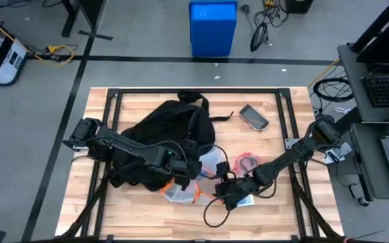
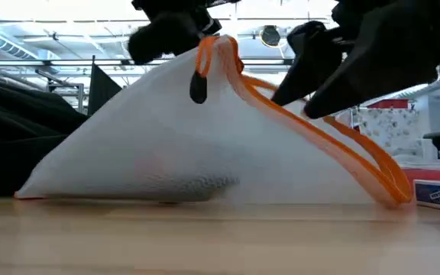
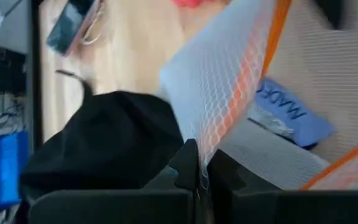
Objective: Unpack backpack
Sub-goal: Remove the blue chocolate bar from the orange zip bag
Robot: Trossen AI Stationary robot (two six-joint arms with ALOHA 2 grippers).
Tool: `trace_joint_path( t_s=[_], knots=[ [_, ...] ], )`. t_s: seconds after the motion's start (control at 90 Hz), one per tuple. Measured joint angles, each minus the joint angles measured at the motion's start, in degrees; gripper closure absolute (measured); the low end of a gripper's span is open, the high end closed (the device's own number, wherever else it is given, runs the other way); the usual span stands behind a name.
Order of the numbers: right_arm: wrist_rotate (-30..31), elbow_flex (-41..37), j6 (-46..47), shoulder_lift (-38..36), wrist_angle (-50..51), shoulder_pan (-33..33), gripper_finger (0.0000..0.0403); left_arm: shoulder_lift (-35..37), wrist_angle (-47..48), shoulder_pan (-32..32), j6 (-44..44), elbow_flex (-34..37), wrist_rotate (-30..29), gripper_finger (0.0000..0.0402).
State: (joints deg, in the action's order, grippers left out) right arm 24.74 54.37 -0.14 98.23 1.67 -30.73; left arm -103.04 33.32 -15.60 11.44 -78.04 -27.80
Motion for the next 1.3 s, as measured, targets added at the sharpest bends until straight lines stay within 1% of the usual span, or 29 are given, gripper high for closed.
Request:
trace_joint_path(
  t_s=[0.144, 0.267, 0.4, 0.578, 0.689, 0.822, 0.922, 1.044, 1.156, 1.3],
  knots=[
    [0.0, 1.1, -6.6, 1.5, -1.6, 0.9, 0.0117, 0.0, 0.0, 0.5, -1.9, 0.0, -2.1, 0.0402],
    [-0.2, 2.2, -10.8, 2.0, -0.8, 3.2, 0.0117, 0.0, 0.1, 0.5, 0.0, 0.0, -2.1, 0.0402],
    [-0.7, 2.4, -11.2, 1.7, 1.1, 5.8, 0.0122, 0.0, 0.1, 0.5, 1.4, 0.0, -2.0, 0.0402],
    [-1.2, 2.4, -12.6, -0.8, 0.6, 5.4, 0.0144, 0.0, 0.3, 0.5, 1.4, 0.0, -1.4, 0.0402],
    [-1.0, 2.4, -11.9, -1.5, 0.9, 6.0, 0.0156, 0.0, 0.3, 0.5, 1.4, 0.0, -0.9, 0.0402],
    [-0.9, 2.5, -8.7, -1.5, 2.8, 7.9, 0.0165, 0.0, 0.2, 0.5, 1.4, 0.0, -0.1, 0.0402],
    [-0.7, 2.4, -8.5, -1.5, 6.5, 8.9, 0.0169, 0.0, 0.2, 0.5, 2.3, 0.0, 1.5, 0.0402],
    [-1.1, 2.4, -9.1, -1.5, 6.7, 9.3, 0.0173, 0.0, 0.0, 0.5, 2.8, 0.0, 1.9, 0.0402],
    [-1.0, 2.5, -10.7, 0.0, 6.6, 9.9, 0.0176, 0.0, -0.1, 0.5, 3.6, 0.0, 2.1, 0.0402],
    [-1.6, 2.5, -13.7, 4.2, 4.2, 10.5, 0.0176, 0.0, -2.4, 0.5, 5.5, 0.0, 2.1, 0.0402]
  ],
)
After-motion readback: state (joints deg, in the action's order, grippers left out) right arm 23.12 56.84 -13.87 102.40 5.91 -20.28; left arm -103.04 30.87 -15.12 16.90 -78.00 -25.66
